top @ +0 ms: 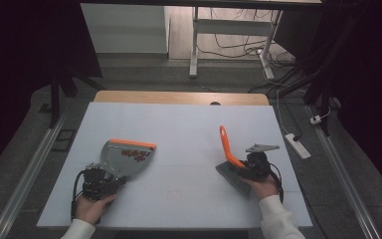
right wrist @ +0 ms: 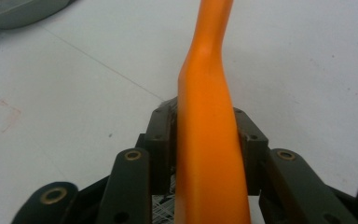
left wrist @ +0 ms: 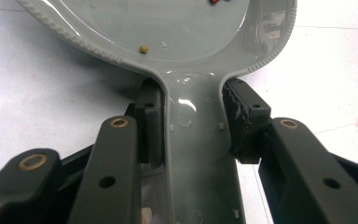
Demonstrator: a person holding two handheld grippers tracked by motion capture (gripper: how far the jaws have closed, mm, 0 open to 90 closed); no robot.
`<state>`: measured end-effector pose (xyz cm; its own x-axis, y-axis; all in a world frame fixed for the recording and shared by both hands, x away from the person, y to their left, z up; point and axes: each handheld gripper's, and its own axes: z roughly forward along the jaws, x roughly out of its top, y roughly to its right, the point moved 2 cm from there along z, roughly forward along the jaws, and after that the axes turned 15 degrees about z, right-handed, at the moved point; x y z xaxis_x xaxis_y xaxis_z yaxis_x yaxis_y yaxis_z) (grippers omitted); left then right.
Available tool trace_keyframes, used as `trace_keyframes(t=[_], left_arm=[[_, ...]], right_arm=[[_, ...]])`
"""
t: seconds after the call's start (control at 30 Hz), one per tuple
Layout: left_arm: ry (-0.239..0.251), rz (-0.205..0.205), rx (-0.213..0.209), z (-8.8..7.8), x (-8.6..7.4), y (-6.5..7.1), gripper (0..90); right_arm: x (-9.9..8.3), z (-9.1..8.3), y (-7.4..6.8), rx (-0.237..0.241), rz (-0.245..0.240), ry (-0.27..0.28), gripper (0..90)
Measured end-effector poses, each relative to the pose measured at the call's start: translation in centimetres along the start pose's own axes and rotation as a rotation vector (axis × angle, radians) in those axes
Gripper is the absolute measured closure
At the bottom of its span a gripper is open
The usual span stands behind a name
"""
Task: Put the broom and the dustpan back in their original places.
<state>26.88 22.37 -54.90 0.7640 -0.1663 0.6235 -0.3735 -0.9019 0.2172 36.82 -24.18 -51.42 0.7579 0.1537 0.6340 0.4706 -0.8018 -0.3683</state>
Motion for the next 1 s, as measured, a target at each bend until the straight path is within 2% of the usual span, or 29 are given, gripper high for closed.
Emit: trace_keyframes(t=[0.1,0.2,0.37,0.63,0.73,0.87,1.0], left_arm=[[0.002,-0.001,-0.002,0.0,0.0,0.0,60.8],[0.002,0.000,-0.008,0.0,0.0,0.0,60.2],[-0.002,0.008,-0.005,0.1,0.0,0.1,56.5],[-0.006,0.017,0.019,-0.2,-0.2,-0.1,38.1],[-0.017,0.056,0.011,-0.5,-0.5,-0.1,30.0],[0.001,0.101,0.035,-1.6,-0.7,0.0,28.0],[0.028,0.146,0.031,-2.4,-0.5,-0.2,28.9]], right_arm=[[0.1,0.4,0.6,-0.023,0.007,-0.022,57.9],[0.2,0.6,1.0,-0.021,0.018,-0.028,54.3],[0.2,0.9,1.6,-0.084,0.029,-0.036,44.8],[0.2,1.2,2.0,-0.126,0.042,-0.045,38.7],[0.3,0.8,2.0,-0.126,0.037,-0.022,39.1],[0.3,0.2,1.7,-0.130,0.026,0.004,38.0],[0.3,-0.6,1.3,-0.116,-0.002,0.030,38.8]])
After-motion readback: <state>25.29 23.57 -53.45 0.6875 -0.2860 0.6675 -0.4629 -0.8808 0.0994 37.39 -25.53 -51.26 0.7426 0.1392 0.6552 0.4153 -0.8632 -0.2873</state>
